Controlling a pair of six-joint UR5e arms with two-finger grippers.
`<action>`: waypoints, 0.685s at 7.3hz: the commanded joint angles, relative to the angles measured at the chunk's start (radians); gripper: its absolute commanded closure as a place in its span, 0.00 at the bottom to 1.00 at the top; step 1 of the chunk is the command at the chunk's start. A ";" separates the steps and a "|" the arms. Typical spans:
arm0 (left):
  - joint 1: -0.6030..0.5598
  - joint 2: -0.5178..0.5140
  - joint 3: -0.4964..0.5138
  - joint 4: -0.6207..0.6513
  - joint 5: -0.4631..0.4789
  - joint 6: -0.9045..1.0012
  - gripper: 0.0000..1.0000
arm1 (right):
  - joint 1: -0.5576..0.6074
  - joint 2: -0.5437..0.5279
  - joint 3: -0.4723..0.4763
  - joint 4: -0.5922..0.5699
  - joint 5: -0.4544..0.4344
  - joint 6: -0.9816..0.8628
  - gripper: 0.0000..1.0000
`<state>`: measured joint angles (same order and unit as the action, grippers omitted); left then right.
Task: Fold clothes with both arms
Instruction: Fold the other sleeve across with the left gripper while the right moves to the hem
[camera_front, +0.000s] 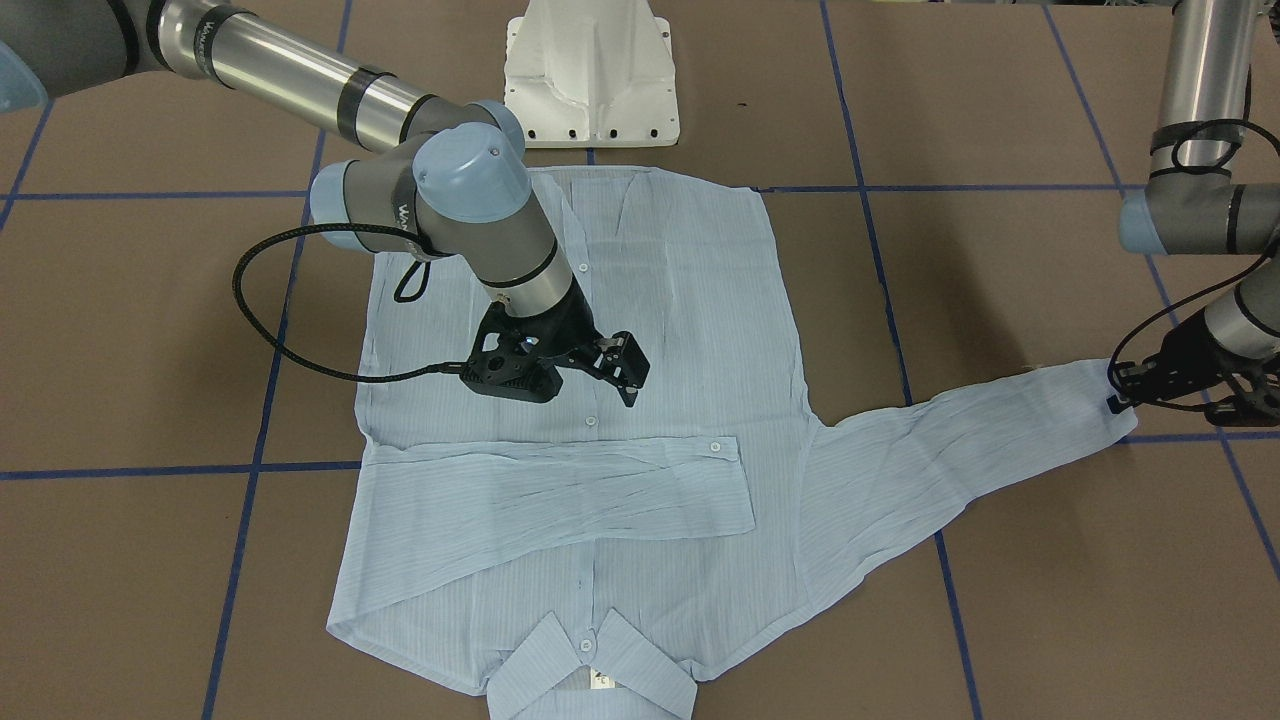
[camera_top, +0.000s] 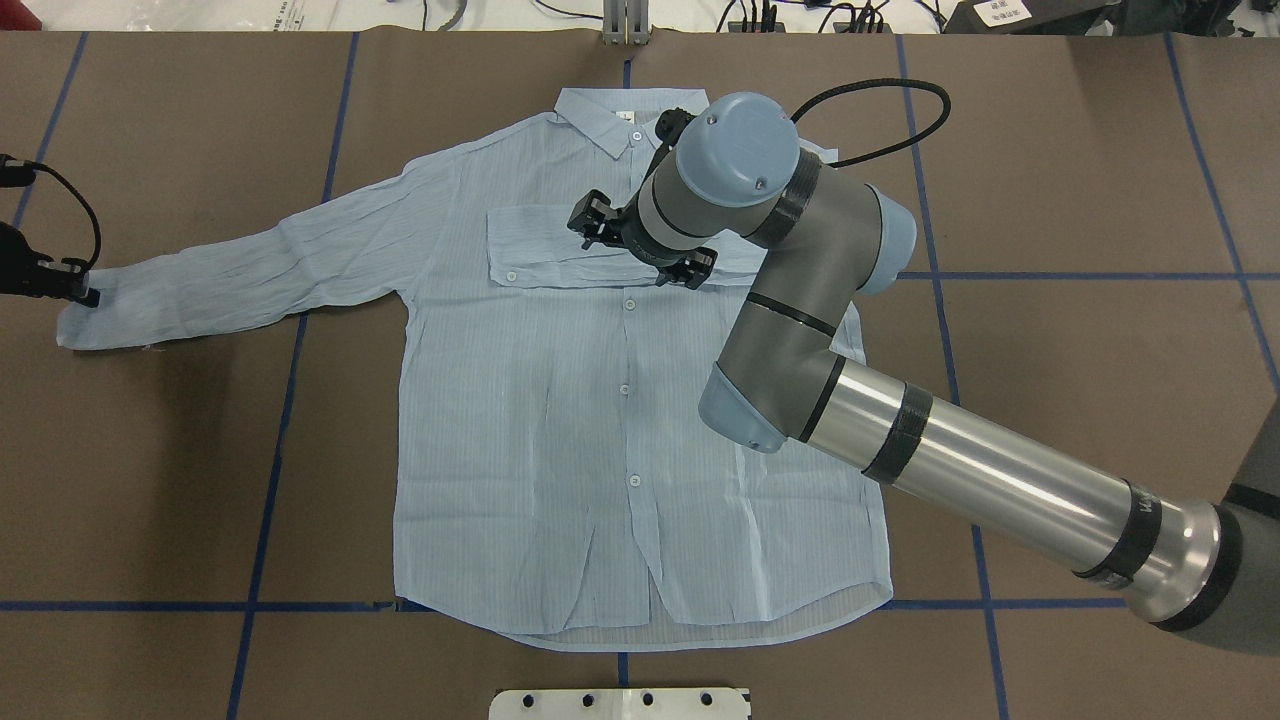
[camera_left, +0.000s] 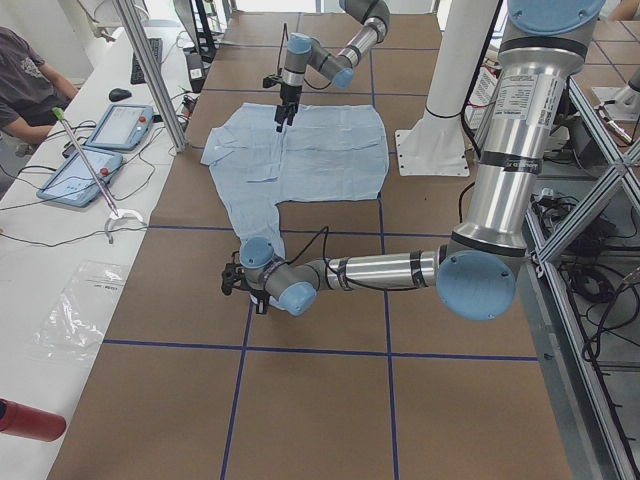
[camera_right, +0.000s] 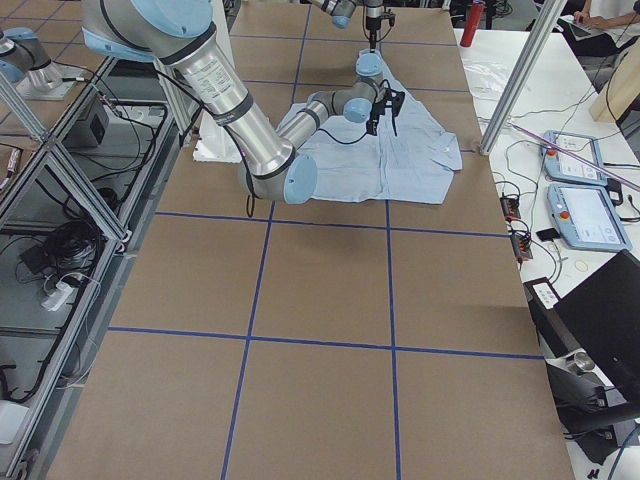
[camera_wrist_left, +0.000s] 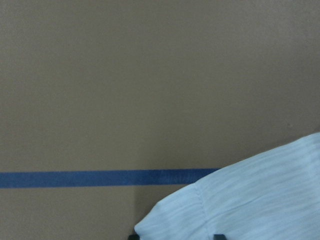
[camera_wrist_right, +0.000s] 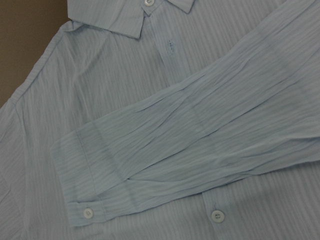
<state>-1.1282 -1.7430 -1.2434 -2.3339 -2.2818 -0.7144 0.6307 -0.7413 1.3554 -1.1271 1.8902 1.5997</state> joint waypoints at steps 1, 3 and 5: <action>0.001 -0.024 -0.172 0.068 -0.051 -0.151 1.00 | 0.004 -0.030 0.039 0.001 0.010 -0.001 0.00; 0.113 -0.133 -0.270 0.110 -0.096 -0.439 1.00 | 0.070 -0.250 0.254 0.003 0.064 -0.097 0.00; 0.281 -0.354 -0.263 0.111 0.009 -0.803 1.00 | 0.206 -0.412 0.345 0.003 0.231 -0.220 0.00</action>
<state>-0.9491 -1.9702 -1.5029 -2.2265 -2.3466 -1.2993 0.7573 -1.0532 1.6389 -1.1245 2.0279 1.4494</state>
